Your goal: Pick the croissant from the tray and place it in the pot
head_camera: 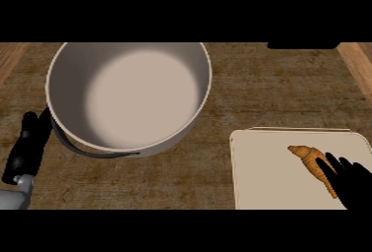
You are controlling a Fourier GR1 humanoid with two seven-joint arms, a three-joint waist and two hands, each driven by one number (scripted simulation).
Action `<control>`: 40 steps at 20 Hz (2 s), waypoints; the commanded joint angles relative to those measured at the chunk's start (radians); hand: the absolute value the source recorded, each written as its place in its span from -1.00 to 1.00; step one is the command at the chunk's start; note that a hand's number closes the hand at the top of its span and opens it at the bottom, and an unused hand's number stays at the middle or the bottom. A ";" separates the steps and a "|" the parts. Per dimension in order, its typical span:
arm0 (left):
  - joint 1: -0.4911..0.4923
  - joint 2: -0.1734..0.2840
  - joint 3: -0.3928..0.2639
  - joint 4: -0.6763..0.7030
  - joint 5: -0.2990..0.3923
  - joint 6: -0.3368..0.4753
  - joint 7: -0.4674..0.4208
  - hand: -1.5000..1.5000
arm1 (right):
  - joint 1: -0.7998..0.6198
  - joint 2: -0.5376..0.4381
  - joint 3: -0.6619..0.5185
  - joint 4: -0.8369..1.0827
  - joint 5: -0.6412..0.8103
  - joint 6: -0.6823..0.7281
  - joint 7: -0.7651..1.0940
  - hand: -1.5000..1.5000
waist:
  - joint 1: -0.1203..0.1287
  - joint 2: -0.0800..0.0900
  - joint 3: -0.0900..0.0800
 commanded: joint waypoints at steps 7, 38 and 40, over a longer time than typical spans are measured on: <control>0.038 -0.046 0.044 -0.071 -0.064 -0.038 0.037 0.00 | -0.108 0.167 0.017 0.085 0.078 0.140 0.086 -1.00 | -0.001 -0.002 0.003; -0.051 -0.171 0.229 0.053 -0.212 -0.202 0.018 0.00 | -0.266 0.399 -0.117 0.591 0.306 0.065 -0.172 -1.00 | -0.003 -0.001 0.003; -0.008 -0.200 0.215 0.038 -0.232 -0.183 -0.020 0.00 | -0.370 0.408 -0.172 0.711 0.289 0.077 -0.188 -1.00 | 0.001 0.000 0.003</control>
